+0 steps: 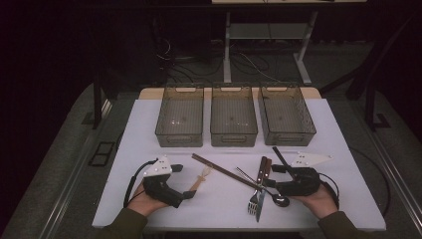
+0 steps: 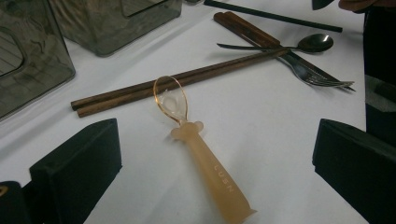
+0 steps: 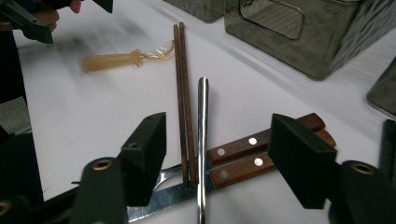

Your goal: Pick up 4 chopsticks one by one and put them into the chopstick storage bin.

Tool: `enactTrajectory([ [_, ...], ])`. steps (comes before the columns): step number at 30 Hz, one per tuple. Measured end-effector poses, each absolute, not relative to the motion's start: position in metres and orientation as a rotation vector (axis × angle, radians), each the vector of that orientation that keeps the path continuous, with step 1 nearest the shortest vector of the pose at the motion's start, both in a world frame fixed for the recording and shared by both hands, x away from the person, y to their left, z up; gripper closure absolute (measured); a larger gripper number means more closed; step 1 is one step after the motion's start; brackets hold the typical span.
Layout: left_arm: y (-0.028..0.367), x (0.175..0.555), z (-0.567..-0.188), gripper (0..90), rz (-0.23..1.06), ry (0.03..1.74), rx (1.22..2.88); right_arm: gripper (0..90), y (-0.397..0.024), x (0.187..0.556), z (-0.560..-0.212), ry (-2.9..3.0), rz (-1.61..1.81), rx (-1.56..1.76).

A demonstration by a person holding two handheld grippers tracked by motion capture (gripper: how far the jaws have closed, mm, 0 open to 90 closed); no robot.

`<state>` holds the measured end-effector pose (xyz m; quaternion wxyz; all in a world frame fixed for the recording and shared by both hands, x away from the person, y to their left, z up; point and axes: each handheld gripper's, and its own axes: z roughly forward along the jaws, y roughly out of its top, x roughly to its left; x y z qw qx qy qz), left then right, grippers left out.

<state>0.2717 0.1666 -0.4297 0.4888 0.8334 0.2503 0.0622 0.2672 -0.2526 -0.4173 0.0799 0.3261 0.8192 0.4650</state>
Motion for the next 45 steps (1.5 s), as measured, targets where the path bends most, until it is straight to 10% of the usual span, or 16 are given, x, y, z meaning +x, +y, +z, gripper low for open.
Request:
enactTrajectory([
  [30, 0.166, 0.271, -0.429, 0.6, 0.148, 0.605, 2.024, 80.3, -0.205, 0.286, -0.418, 2.637, 1.31, 0.853],
  [45, 0.167, 0.271, -0.429, 0.8, 0.146, 0.601, 2.023, 82.4, -0.185, 0.3, -0.427, 2.699, 1.216, 0.823],
])
